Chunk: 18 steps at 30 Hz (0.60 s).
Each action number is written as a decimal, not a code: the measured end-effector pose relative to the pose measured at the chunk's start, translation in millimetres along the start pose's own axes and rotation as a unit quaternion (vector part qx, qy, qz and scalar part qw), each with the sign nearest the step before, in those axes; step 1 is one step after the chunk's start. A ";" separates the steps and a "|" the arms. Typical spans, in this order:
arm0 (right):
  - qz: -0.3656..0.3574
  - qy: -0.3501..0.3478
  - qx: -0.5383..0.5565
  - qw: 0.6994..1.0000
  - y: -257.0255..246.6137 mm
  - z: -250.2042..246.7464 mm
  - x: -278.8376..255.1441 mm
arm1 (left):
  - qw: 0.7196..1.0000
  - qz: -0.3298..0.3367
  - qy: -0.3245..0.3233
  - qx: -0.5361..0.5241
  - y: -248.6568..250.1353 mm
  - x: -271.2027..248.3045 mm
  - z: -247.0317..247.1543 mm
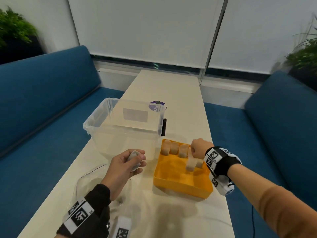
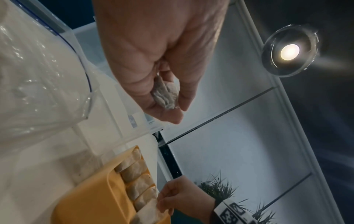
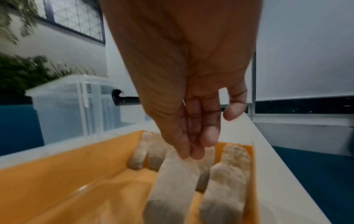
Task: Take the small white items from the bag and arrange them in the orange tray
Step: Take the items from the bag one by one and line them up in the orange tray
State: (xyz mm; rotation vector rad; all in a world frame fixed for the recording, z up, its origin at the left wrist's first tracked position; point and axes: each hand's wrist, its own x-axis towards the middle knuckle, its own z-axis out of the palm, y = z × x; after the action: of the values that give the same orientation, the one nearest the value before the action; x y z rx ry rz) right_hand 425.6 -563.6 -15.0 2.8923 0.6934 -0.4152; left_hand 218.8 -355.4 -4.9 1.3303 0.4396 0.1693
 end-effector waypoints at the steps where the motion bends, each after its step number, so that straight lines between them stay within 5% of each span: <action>1: 0.009 0.002 -0.015 1.000 0.2 3.0 4.0 | 1.000 -0.001 0.002 -0.001 -0.7 -0.1 -1.6; 14: 0.055 0.082 -0.044 0.994 20.3 -0.3 27.1 | 0.999 -0.006 0.030 -0.018 -6.9 -4.4 -9.6; 18: 0.041 0.054 -0.083 0.994 30.7 3.1 24.3 | 0.999 -0.009 0.035 -0.011 -10.0 -5.0 -11.8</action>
State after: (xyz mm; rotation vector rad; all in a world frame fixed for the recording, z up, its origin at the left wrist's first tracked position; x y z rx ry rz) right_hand 459.8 -581.1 -23.1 2.7907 0.5904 -0.1818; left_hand 208.2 -349.0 -15.4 1.3005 0.5070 0.2055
